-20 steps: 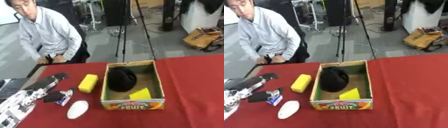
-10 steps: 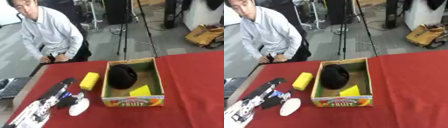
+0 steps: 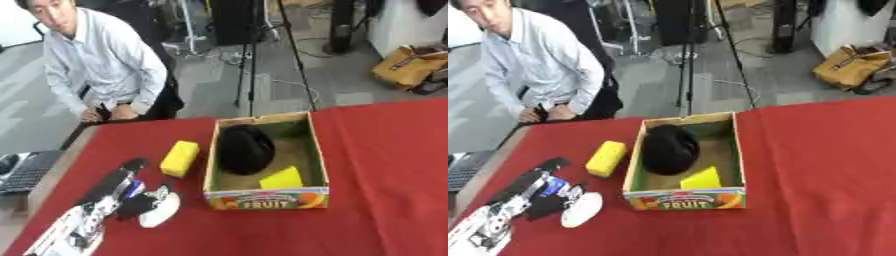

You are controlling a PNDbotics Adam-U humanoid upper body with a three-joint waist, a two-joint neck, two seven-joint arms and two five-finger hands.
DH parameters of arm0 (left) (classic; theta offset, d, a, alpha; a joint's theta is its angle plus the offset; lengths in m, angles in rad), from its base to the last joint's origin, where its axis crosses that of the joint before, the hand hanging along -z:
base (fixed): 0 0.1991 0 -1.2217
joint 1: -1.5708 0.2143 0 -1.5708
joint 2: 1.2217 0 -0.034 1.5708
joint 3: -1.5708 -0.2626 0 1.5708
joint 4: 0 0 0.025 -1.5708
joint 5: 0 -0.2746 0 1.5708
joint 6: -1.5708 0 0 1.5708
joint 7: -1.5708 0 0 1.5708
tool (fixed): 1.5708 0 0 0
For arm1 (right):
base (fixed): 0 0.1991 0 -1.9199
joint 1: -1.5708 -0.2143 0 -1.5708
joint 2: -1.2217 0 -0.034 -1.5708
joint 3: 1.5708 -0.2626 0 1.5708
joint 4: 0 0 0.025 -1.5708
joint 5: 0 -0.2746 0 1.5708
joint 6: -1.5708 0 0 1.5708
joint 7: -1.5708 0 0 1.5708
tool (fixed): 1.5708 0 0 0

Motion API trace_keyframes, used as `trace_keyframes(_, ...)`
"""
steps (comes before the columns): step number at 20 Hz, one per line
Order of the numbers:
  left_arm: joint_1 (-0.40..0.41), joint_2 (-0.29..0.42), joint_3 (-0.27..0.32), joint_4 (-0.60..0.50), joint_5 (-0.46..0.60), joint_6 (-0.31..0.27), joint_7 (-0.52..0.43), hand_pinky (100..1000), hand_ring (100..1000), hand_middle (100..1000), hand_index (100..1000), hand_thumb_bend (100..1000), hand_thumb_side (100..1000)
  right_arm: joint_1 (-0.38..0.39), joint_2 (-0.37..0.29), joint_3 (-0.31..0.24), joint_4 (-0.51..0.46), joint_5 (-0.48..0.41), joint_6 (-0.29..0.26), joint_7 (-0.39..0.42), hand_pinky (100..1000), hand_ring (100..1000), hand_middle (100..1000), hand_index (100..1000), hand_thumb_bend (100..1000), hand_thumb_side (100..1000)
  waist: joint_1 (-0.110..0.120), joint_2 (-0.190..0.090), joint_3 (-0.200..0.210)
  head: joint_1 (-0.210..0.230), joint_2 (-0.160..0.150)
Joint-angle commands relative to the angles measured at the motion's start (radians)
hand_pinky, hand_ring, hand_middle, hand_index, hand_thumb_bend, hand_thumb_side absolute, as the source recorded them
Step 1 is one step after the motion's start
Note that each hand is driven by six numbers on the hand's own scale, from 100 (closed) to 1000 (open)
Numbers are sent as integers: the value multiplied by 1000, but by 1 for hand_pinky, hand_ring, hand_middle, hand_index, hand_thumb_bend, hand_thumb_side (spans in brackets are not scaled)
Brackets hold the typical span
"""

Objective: Pick up objects on the table and place them in the box.

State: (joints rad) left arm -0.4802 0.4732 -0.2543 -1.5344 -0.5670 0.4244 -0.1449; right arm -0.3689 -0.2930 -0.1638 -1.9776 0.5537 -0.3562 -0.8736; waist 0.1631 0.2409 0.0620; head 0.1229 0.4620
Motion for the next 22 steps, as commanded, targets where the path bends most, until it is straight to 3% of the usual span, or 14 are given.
trace_keyframes(1,-5,11,19,2,-8,10,-5,1000,1000,1000,1000,357,786,-10,-5,-1,-22,-8,-16,-23,736,707,607,613,100,941,-10,-16,-2,9,10)
trace_keyframes(6,-7,-2,24,35,7,16,-15,1000,1000,1000,1000,409,779,-9,-4,-4,-22,-9,-13,-26,736,706,605,609,100,941,-12,-15,-7,8,3)
trace_keyframes(7,-8,-6,23,45,10,17,-18,1000,1000,1000,1000,471,757,-8,-4,-3,-22,-10,-13,-26,735,705,603,605,100,942,-12,-14,-7,8,2)
trace_keyframes(11,-19,-23,24,92,6,27,-38,1000,1000,1000,1000,568,718,-7,-2,-2,-22,-13,-12,-25,734,703,599,595,100,940,-12,-13,-9,10,1)
trace_keyframes(22,-30,-46,45,176,-31,17,-73,1000,1000,1000,1000,645,650,-7,-2,-2,-22,-20,-9,-28,732,698,591,584,100,939,-19,-6,-14,13,-8)
